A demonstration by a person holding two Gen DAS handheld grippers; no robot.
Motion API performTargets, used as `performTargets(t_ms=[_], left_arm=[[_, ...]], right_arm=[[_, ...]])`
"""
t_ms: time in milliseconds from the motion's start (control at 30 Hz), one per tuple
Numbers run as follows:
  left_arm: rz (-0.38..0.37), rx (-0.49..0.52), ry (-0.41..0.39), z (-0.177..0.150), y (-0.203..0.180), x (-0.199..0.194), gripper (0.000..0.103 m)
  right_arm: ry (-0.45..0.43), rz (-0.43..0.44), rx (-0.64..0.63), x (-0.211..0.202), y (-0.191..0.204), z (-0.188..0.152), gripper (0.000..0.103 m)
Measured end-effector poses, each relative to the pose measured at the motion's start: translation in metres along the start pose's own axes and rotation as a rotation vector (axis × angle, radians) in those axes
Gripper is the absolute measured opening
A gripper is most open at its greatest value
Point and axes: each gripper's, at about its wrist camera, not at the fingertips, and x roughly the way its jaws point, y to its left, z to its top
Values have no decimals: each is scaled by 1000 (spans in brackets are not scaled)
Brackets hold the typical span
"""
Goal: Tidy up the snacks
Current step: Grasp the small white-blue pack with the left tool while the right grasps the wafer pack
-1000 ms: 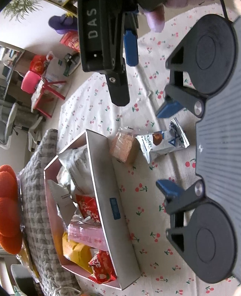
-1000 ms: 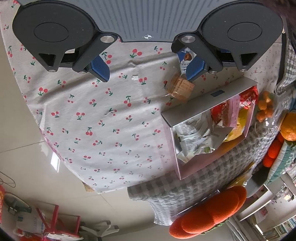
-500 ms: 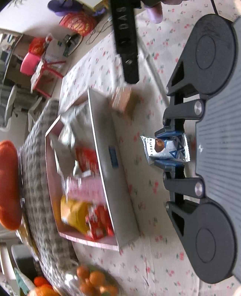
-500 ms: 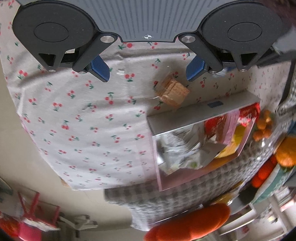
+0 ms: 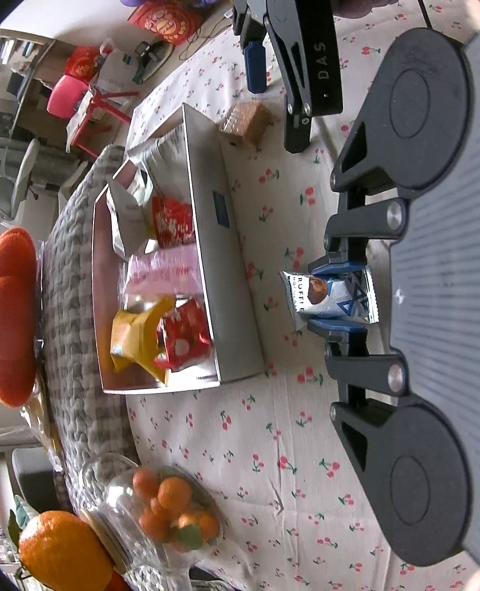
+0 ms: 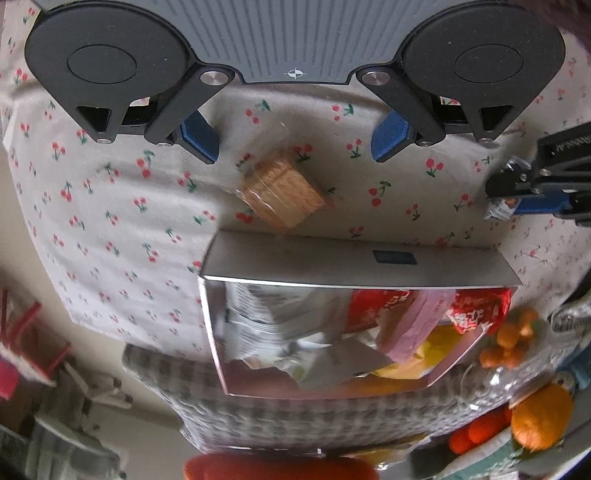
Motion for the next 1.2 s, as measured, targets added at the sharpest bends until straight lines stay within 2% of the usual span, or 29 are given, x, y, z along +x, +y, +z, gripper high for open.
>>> performTargets(t_ms=[267,367,433,567,633,833,967,1033,1200], left_arm=[[-6,0,10,4,6,4,23],[-8,4,13,4,6,5,23],[-7,4,15,4,7,6,23],[-9,4,17,4,7,6,23],[-9,8,16,4,6,6,23],[-16,13,18,4,3,6,23],[-38,-2,30,5,4,5,23],[-44,-6,30,5,4,3,23],[-50,-21,30,7,8,-2,23]], right_arm=[[-30,-9,-8,6,10,7,89],[-38,-3,-20,4,12,8,80],[-39,4,-29,3,15,8,69],[-38,8,-63,0,21,9,59],[-37,16,-77,-1,24,9,41],[-14,27,-116,-5,31,10,30],[8,53,-65,-8,26,13,29],[18,68,-30,-11,22,15,16],[61,104,96,-15,9,18,15]])
